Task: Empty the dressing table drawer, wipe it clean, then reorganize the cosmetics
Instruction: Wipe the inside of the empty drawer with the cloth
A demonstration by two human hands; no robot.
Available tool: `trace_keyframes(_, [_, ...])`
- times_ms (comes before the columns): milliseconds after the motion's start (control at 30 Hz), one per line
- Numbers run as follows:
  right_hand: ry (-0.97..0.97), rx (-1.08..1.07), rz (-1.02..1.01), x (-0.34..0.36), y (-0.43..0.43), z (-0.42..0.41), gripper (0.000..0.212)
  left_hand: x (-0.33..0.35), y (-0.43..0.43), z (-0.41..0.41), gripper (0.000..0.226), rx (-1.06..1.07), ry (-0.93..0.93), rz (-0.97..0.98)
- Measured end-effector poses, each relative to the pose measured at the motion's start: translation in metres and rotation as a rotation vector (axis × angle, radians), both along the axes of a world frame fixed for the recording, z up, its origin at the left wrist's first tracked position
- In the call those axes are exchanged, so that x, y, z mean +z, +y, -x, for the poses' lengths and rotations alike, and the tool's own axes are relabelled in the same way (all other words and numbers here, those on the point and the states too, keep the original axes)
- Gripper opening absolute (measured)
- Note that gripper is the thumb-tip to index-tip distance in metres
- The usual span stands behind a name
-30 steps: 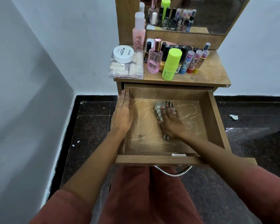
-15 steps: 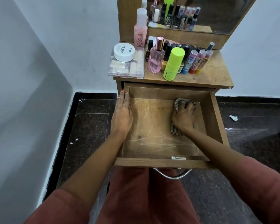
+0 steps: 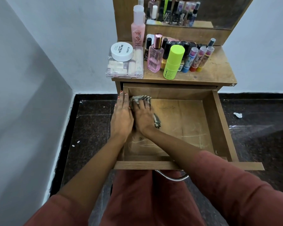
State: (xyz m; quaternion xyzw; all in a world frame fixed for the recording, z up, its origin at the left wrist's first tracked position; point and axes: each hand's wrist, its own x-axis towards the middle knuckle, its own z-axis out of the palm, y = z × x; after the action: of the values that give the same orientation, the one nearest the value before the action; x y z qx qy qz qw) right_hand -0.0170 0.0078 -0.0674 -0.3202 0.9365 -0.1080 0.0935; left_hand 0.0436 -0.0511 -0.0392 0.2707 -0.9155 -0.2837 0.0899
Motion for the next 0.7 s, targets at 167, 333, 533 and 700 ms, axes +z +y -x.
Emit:
trace_keyframes(167, [0.08,0.081,-0.089,-0.001,0.001,0.004,0.052,0.0,0.001,-0.001,0.051,0.007,-0.025,0.047])
trace_keyframes(333, [0.093,0.112,-0.169,0.005,0.014,0.015,0.048,0.001,0.001,-0.002,0.051,0.001,-0.027,0.058])
trace_keyframes(533, [0.054,0.023,-0.169,0.008,0.061,0.04,0.049,0.0,0.001,-0.003,0.052,-0.005,-0.017,0.066])
trace_keyframes(700, [-0.061,-0.166,-0.169,0.013,0.125,0.07,0.051,-0.001,0.001,-0.004,0.054,-0.015,0.007,0.07])
